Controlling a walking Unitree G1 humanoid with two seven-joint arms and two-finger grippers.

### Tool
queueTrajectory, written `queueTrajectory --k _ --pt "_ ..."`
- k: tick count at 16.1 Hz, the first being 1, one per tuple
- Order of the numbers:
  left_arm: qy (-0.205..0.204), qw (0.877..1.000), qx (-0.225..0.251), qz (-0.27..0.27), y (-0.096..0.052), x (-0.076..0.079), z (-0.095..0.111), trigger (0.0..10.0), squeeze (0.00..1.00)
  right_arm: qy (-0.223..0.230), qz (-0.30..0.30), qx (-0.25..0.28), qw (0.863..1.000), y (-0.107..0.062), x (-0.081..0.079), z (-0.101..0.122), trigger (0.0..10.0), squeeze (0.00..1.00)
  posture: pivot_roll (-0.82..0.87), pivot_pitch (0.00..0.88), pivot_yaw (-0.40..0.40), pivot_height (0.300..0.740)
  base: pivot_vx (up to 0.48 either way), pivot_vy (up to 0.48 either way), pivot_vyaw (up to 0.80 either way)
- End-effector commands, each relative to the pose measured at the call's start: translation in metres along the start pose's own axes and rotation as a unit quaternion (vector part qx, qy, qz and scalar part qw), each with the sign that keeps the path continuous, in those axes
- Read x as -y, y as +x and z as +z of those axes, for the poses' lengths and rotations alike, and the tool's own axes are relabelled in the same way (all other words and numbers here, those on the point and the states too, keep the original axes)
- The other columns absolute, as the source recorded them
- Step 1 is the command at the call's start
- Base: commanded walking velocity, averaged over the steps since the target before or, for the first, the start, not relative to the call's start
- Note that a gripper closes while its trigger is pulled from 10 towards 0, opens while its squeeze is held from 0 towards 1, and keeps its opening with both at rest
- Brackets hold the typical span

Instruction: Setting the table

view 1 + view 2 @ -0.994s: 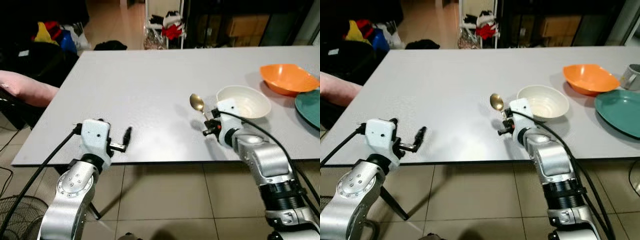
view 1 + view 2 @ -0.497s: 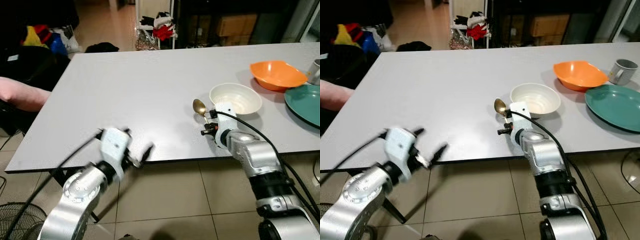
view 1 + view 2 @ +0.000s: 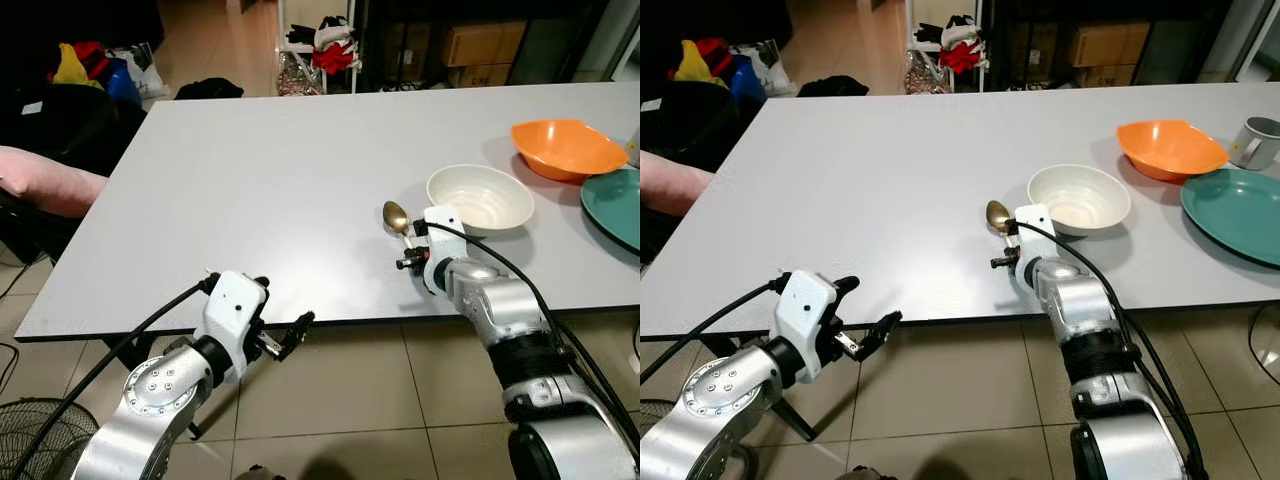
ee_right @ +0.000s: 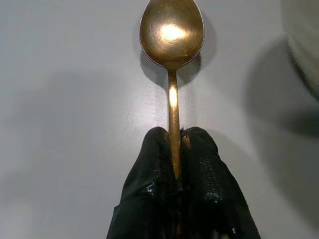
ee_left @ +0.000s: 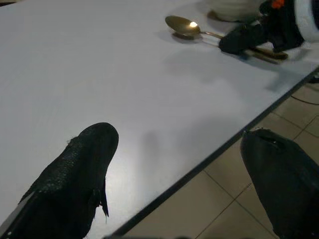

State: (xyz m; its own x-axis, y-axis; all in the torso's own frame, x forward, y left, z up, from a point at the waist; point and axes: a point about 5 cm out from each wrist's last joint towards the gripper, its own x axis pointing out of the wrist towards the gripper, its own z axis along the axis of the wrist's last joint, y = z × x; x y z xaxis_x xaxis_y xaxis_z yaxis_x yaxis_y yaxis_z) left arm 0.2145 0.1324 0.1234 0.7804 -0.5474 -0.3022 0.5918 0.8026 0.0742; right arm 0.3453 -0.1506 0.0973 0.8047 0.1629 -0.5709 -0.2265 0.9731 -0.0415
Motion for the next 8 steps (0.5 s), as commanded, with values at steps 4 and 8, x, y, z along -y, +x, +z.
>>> queueTrajectory --k 4,8 --pt "0.007 1.0 -0.003 -0.016 0.0001 0.0022 0.0013 10.0 0.0 0.013 -0.007 -0.004 1.0 0.0014 -0.0033 0.0047 10.0 0.0 -0.06 0.0 0.065 0.74 0.0 0.0 0.0" --pt "0.007 1.0 -0.003 -0.021 -0.0003 0.0035 0.0015 10.0 0.0 0.016 -0.005 -0.014 1.0 0.0033 -0.0087 -0.0012 10.0 0.0 -0.06 0.0 0.067 0.74 0.0 0.0 0.0"
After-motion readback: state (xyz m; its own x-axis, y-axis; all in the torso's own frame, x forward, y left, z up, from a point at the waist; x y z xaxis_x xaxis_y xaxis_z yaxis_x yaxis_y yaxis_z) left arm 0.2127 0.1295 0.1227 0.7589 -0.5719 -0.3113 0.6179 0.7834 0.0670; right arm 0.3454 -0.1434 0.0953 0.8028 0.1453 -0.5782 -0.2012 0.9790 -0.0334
